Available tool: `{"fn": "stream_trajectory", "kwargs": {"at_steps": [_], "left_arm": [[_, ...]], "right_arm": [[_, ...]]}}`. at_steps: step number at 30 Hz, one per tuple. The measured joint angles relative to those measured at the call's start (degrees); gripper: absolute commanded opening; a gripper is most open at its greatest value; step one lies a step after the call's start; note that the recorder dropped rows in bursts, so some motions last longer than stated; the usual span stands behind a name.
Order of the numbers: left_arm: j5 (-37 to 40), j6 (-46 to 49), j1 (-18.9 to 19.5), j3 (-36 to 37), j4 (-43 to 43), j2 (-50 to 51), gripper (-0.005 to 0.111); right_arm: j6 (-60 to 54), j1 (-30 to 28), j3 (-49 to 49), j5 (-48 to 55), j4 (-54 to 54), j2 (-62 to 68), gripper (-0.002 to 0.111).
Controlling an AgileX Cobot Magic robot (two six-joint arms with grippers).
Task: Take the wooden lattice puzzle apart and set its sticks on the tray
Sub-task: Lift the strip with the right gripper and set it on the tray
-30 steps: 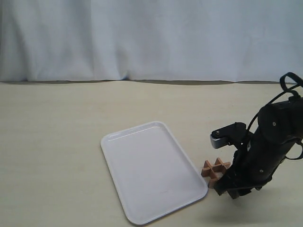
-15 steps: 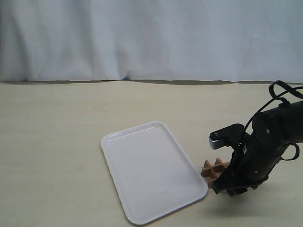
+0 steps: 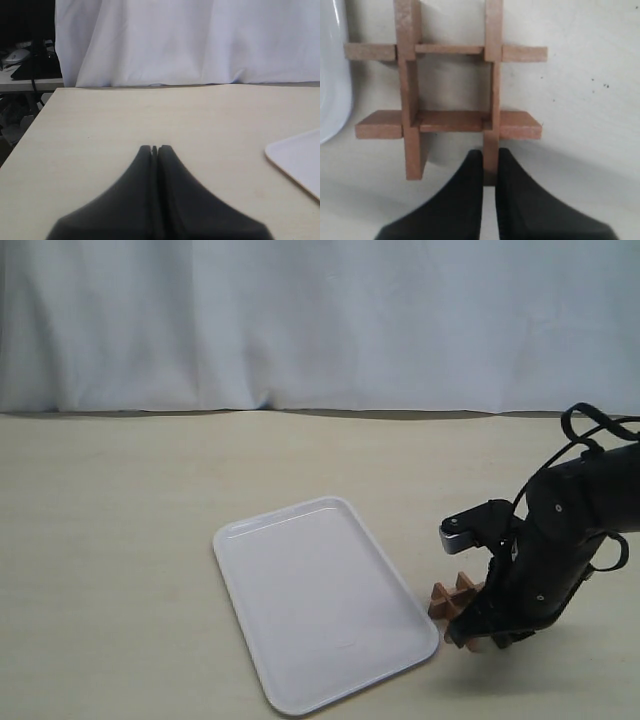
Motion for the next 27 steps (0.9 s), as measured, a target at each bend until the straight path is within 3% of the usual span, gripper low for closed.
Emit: {"fn": "stream_trajectory", "kwargs": {"at_steps": [9, 15, 22, 27], "left_arm": [[0.0, 0.0, 0.0, 0.0, 0.0, 0.0, 0.0], [0.0, 0.0, 0.0, 0.0, 0.0, 0.0, 0.0], [0.0, 0.0, 0.0, 0.0, 0.0, 0.0, 0.0], [0.0, 0.0, 0.0, 0.0, 0.0, 0.0, 0.0]], "right_arm": [[0.11, 0.0, -2.04, 4.01, 0.25, -2.97, 0.005], [-5.51, 0.64, -2.26, 2.41, 8.08, -10.13, 0.005], [-8.63, 11.83, -5.3, -0.64, 11.35, -11.52, 0.005], [-7.62, 18.69, -13.35, -0.92, 11.82, -5.71, 0.005]]}}
